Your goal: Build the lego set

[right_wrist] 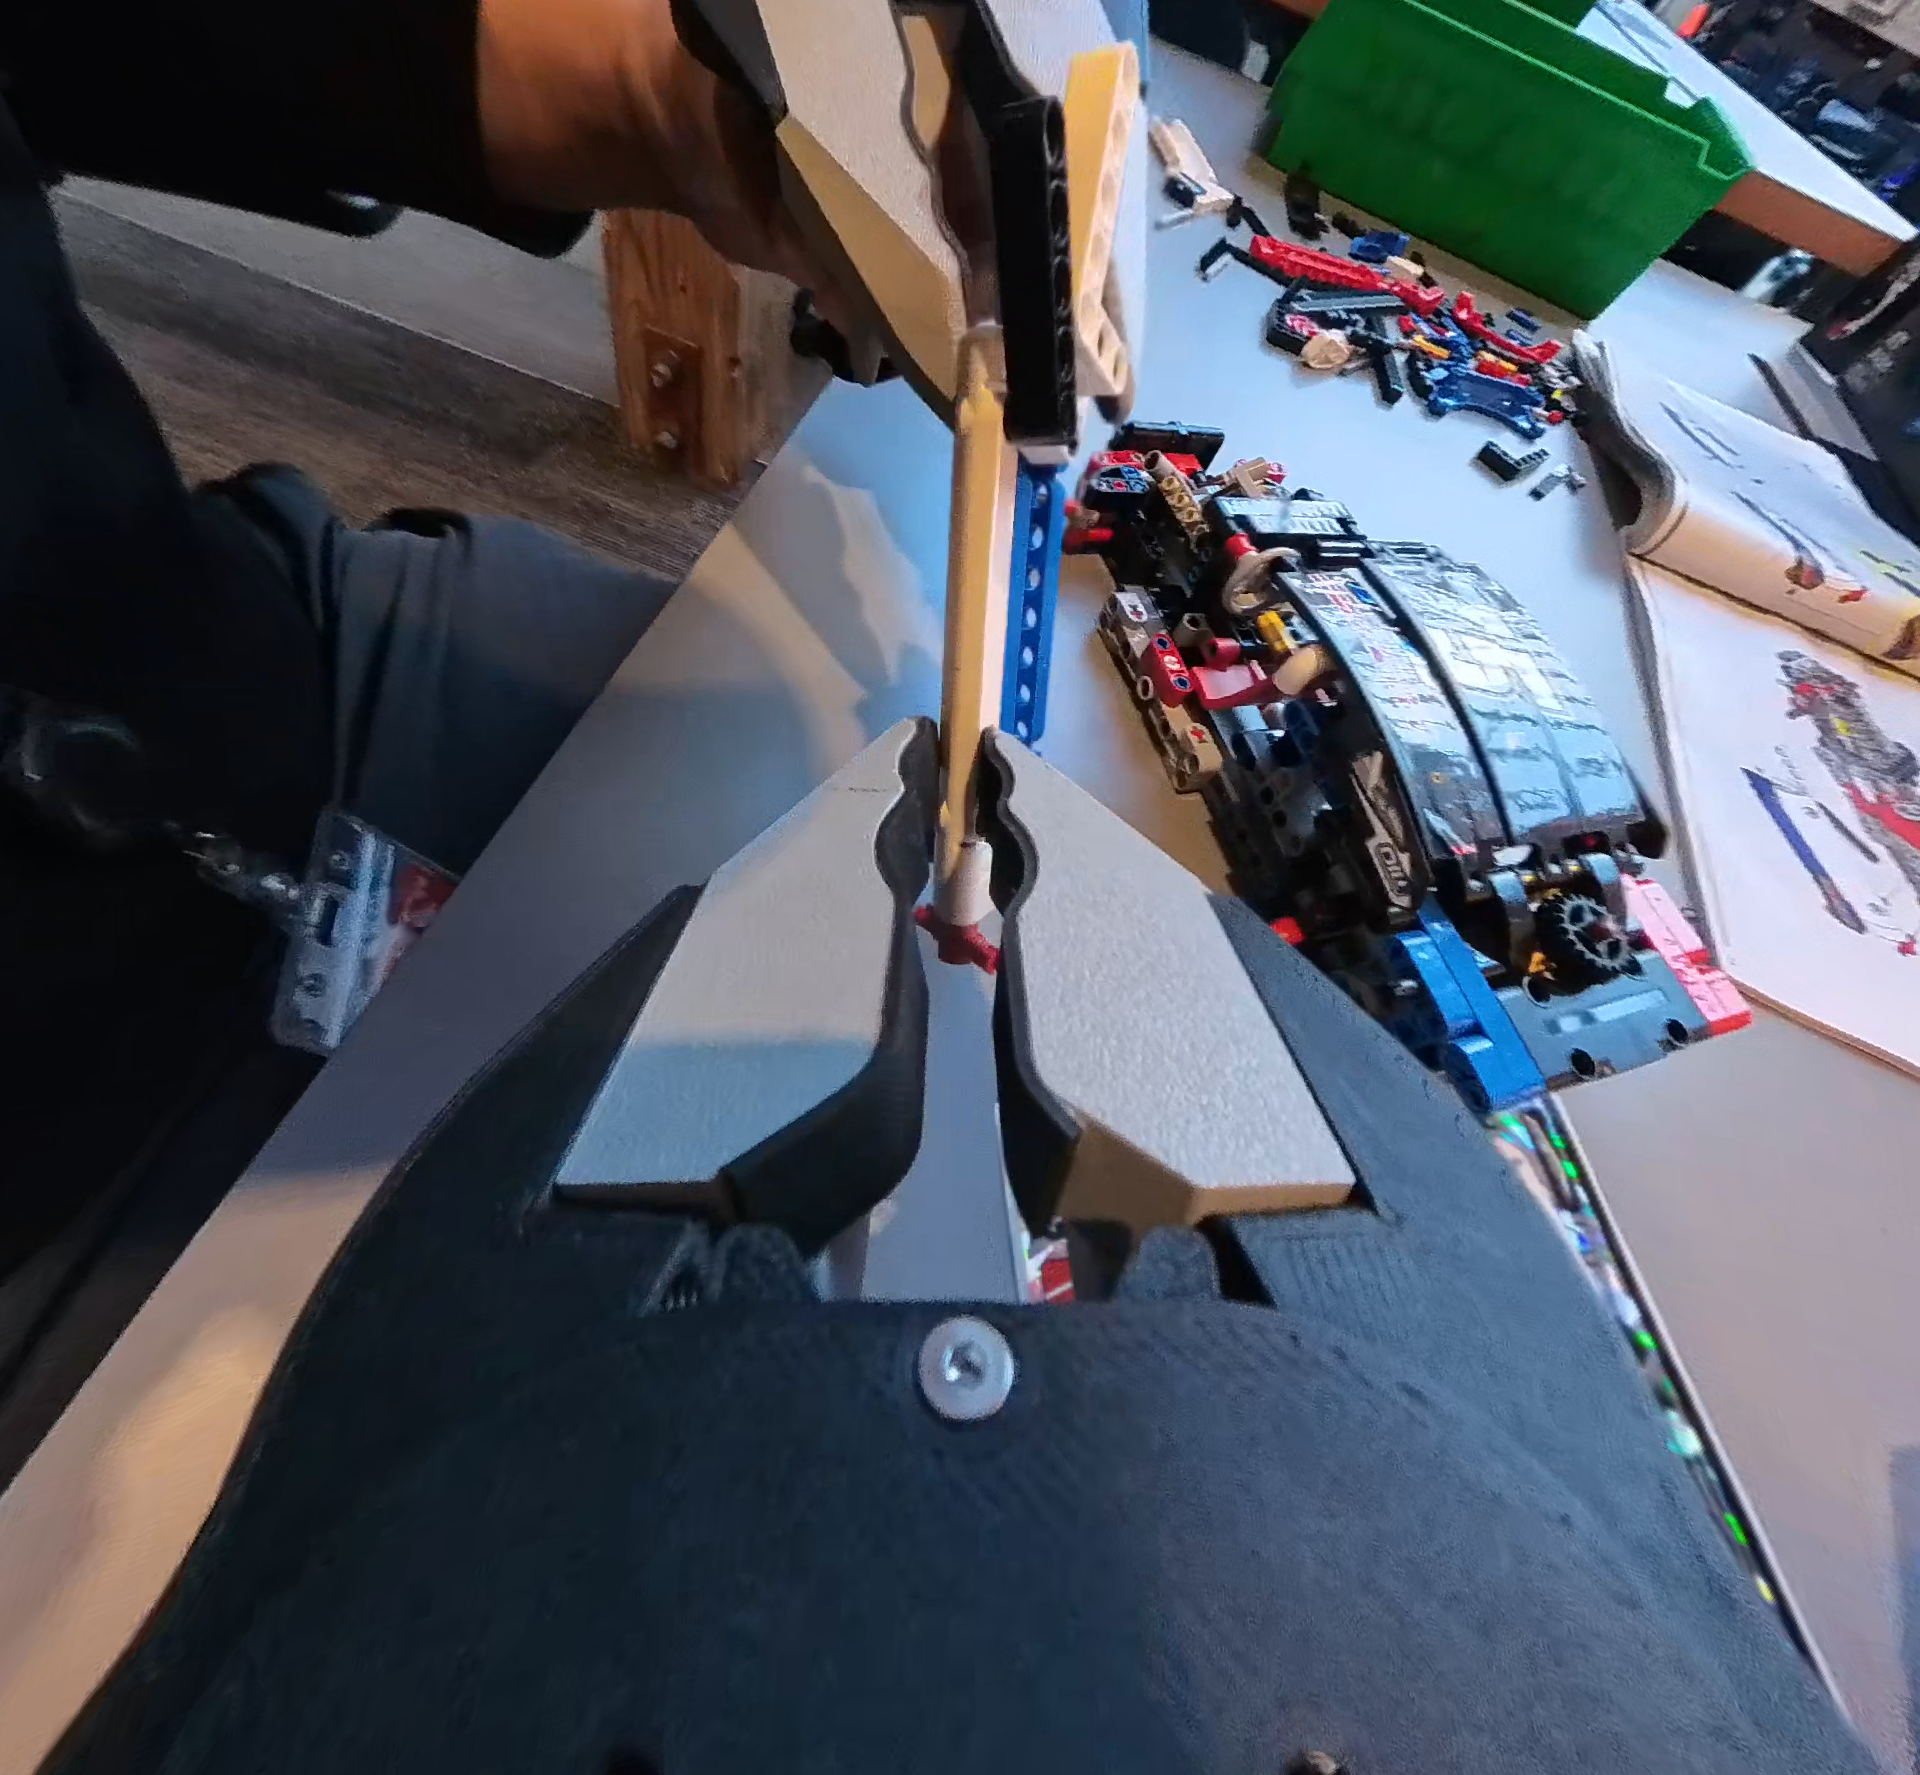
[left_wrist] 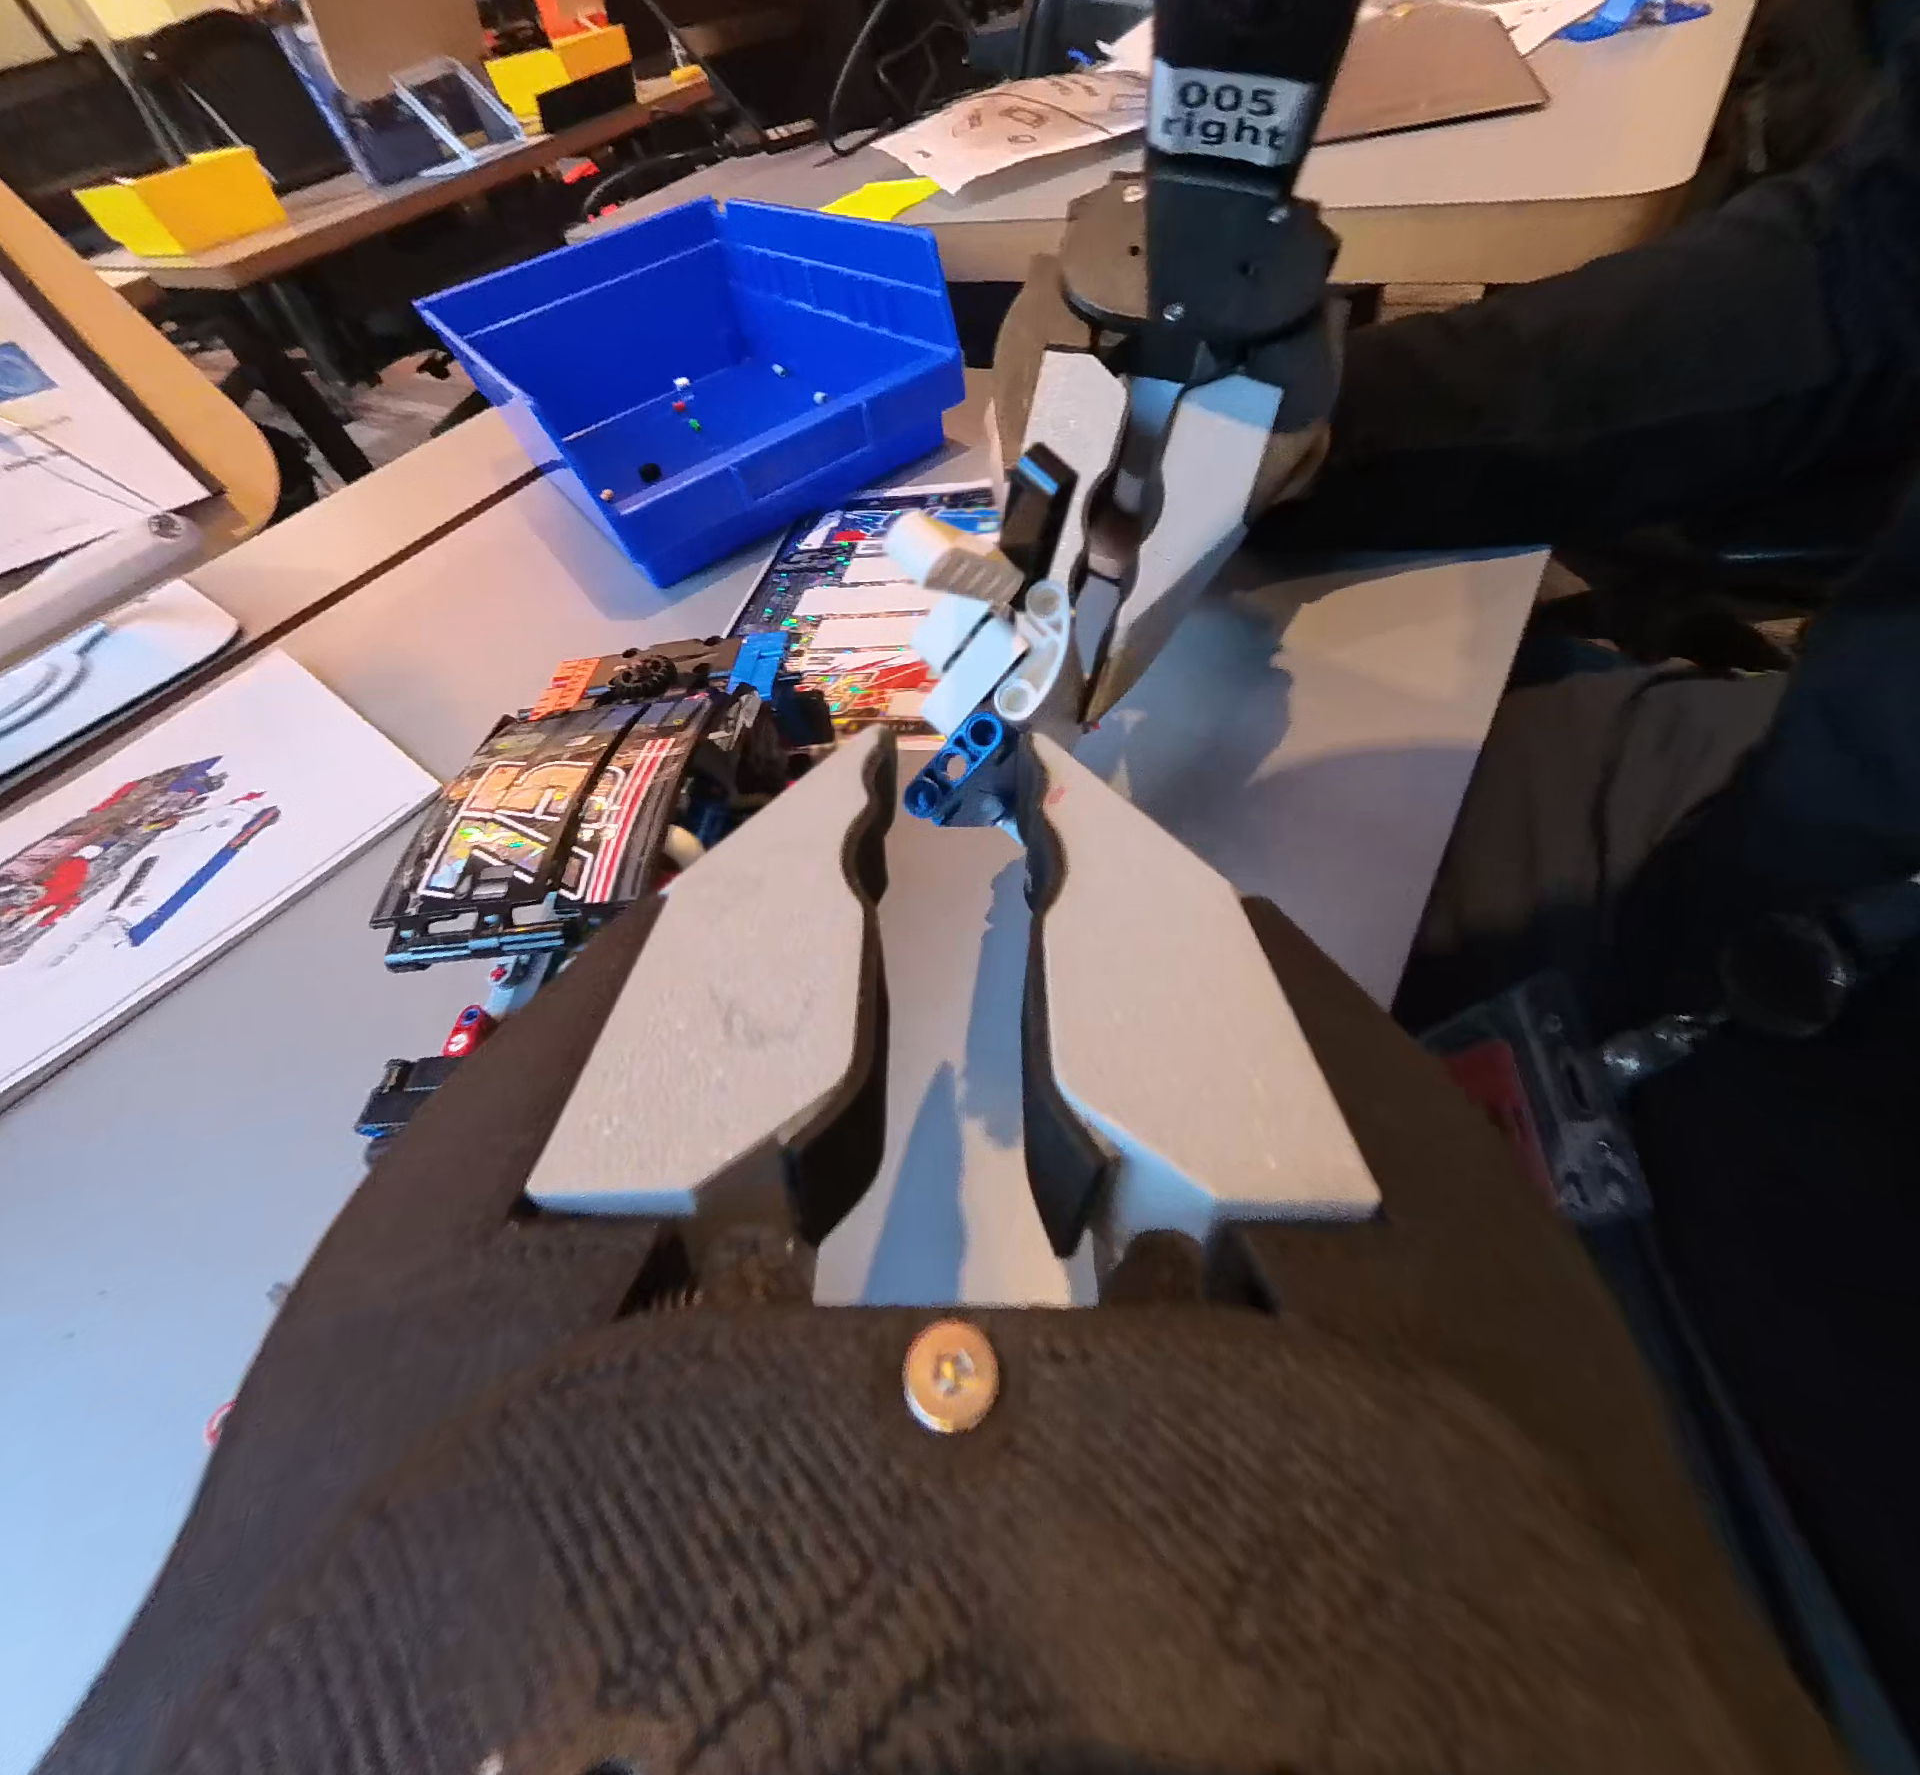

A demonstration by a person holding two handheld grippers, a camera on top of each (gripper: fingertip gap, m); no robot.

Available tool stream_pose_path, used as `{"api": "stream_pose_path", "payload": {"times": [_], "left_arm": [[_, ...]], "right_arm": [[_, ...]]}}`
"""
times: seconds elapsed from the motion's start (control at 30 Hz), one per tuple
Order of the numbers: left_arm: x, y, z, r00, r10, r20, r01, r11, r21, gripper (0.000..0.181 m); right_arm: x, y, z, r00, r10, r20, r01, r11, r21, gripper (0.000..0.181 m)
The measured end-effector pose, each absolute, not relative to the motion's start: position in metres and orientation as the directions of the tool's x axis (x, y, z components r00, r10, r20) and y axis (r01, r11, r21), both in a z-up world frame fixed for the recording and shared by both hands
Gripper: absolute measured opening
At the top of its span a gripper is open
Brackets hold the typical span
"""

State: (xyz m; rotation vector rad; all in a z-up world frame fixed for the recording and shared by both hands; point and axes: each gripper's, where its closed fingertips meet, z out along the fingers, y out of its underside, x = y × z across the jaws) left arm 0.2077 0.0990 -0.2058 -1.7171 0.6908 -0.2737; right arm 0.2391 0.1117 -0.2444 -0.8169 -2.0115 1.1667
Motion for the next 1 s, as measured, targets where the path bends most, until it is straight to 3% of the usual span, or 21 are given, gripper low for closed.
{"api": "stream_pose_path", "payload": {"times": [0.17, 0.33, 0.63, 1.0], "left_arm": [[0.224, 0.090, -0.200, 0.746, -0.663, -0.058, -0.208, -0.149, -0.967, 0.017], [0.219, 0.096, -0.197, 0.779, -0.625, 0.042, -0.117, -0.210, -0.971, 0.014], [0.226, 0.106, -0.216, 0.833, -0.550, -0.061, -0.227, -0.239, -0.944, 0.014], [0.218, 0.109, -0.216, 0.858, -0.514, 0.004, -0.133, -0.230, -0.964, 0.014]], "right_arm": [[0.248, 0.103, -0.245, -0.665, 0.745, 0.056, 0.242, 0.286, -0.927, 0.004], [0.244, 0.106, -0.244, -0.652, 0.758, -0.019, 0.270, 0.209, -0.940, 0.006], [0.237, 0.122, -0.185, -0.561, 0.827, -0.044, 0.111, 0.022, -0.994, 0.014], [0.222, 0.118, -0.184, -0.517, 0.850, 0.095, 0.104, 0.173, -0.979, 0.006]]}}
